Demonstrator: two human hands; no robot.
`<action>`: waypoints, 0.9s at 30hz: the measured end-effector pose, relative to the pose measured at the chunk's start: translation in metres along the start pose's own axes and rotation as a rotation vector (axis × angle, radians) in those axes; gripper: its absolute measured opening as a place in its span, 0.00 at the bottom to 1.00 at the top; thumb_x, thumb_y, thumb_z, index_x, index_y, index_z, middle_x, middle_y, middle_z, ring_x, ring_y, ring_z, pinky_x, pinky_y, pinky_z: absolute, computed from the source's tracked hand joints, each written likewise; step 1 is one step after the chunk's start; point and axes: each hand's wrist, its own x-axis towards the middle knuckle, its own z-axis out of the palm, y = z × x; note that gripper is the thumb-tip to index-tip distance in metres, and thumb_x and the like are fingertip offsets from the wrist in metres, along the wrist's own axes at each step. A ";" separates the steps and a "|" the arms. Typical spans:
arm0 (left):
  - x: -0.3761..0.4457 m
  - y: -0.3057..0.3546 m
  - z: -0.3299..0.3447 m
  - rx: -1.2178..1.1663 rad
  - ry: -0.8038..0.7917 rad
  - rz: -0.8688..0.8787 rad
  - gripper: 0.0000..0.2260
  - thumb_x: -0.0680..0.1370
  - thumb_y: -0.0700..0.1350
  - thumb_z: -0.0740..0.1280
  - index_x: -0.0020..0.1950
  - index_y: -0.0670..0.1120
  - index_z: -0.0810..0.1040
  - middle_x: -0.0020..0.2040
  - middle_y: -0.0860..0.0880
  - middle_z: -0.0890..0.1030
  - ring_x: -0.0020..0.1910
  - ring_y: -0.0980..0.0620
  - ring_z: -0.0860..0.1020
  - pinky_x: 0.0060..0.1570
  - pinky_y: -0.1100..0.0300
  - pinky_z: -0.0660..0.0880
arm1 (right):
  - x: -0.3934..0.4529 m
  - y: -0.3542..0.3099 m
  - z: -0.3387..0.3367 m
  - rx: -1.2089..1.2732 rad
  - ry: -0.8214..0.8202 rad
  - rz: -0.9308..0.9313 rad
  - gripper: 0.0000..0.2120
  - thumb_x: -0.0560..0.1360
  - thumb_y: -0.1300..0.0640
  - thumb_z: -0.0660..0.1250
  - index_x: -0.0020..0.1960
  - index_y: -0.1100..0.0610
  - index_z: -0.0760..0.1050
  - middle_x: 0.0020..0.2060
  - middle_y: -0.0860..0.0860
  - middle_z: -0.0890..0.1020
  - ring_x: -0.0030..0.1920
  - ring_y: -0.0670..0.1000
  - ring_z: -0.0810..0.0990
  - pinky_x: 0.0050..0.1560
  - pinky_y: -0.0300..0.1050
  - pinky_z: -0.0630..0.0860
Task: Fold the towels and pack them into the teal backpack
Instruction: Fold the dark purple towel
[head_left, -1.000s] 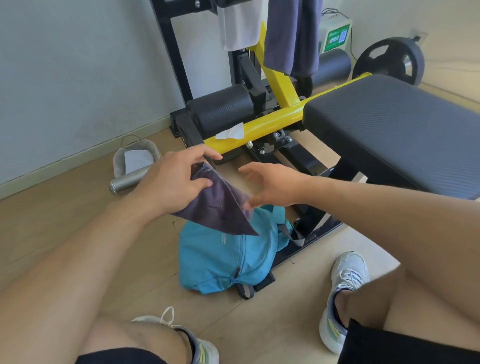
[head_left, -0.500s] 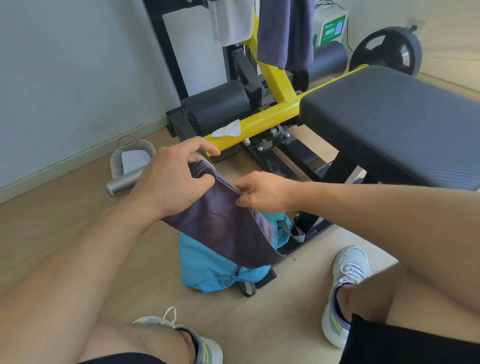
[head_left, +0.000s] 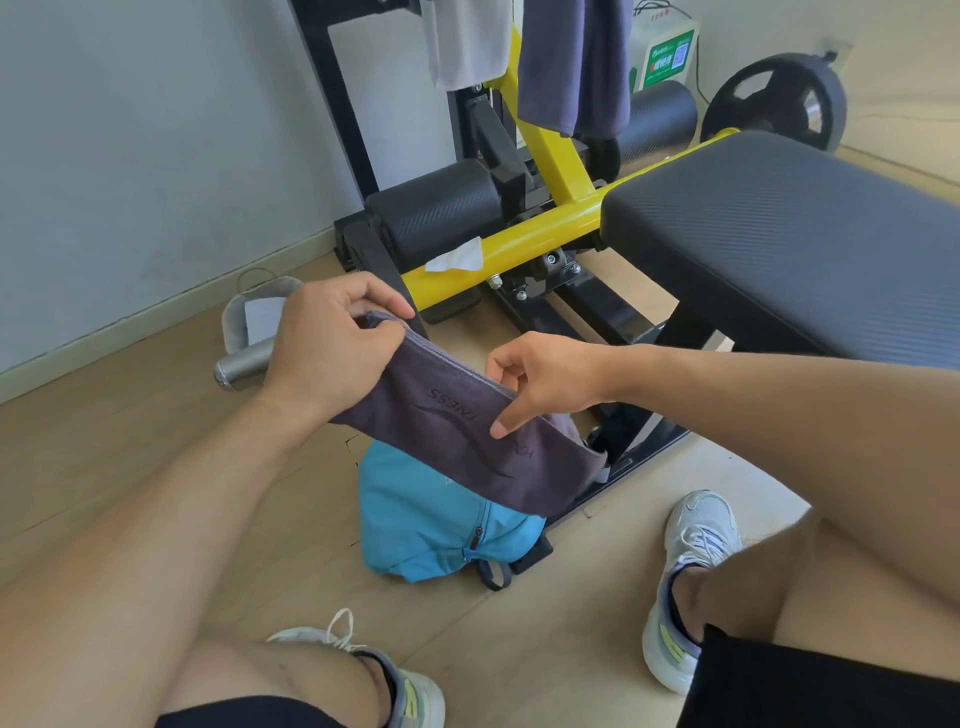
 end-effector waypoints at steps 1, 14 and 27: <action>0.000 0.000 0.000 -0.005 0.018 -0.015 0.11 0.71 0.38 0.68 0.37 0.55 0.82 0.40 0.55 0.87 0.42 0.53 0.83 0.44 0.58 0.78 | 0.000 0.002 0.000 -0.010 -0.021 0.015 0.19 0.67 0.50 0.82 0.52 0.55 0.80 0.49 0.54 0.86 0.50 0.56 0.84 0.56 0.59 0.81; 0.013 -0.039 0.003 -0.183 0.123 -0.346 0.16 0.74 0.32 0.63 0.37 0.53 0.81 0.38 0.55 0.82 0.38 0.57 0.76 0.39 0.63 0.70 | -0.008 0.039 -0.021 -0.173 -0.068 0.171 0.11 0.75 0.59 0.72 0.56 0.51 0.83 0.51 0.48 0.85 0.51 0.51 0.83 0.56 0.49 0.81; 0.002 -0.034 0.010 -0.086 -0.381 -0.256 0.21 0.74 0.71 0.62 0.42 0.58 0.85 0.37 0.57 0.82 0.39 0.57 0.79 0.49 0.53 0.74 | -0.026 -0.001 -0.034 0.277 0.248 -0.178 0.08 0.73 0.60 0.77 0.51 0.58 0.83 0.46 0.51 0.87 0.47 0.46 0.85 0.50 0.39 0.80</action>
